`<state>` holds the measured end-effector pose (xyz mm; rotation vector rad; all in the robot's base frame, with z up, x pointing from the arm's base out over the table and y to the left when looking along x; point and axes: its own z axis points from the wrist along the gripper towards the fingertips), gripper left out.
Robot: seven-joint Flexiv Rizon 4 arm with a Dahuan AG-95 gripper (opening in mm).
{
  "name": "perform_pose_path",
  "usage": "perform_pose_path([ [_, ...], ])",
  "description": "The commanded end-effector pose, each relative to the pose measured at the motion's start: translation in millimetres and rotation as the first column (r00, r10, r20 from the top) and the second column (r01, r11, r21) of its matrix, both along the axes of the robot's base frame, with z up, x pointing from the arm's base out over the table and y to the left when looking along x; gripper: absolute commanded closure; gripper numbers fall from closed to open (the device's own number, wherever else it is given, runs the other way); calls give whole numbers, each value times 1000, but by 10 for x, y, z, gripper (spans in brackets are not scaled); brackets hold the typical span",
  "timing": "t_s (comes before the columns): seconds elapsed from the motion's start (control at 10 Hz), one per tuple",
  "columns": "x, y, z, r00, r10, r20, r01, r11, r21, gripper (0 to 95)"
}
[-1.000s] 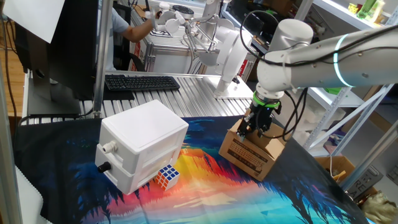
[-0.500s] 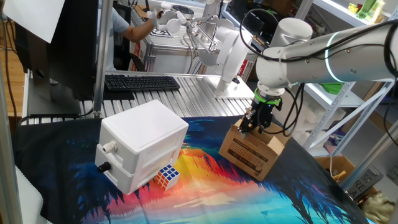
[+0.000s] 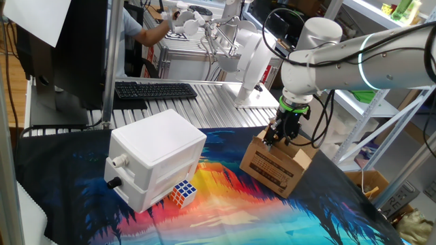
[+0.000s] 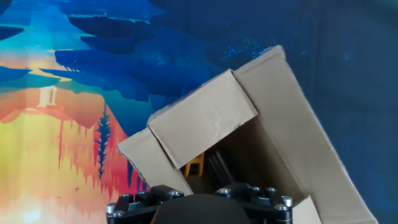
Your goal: Cover the box
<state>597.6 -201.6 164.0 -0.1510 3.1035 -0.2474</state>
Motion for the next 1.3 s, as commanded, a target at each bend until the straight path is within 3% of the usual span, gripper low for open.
perform_pose_path([
  [0.1,-5,-7,-7,1000,14,-4,-14,1000,2,380],
  [0.2,-2,-13,-19,1000,19,-4,-19,1000,4,570],
  [0.6,7,-93,-72,999,44,12,-44,999,4,570],
  [0.8,8,-96,-80,998,50,26,-49,999,-17,570],
  [0.9,8,-96,-79,998,48,28,-47,999,-27,380],
  [1.3,-29,-39,67,1000,19,12,-19,999,-26,380],
])
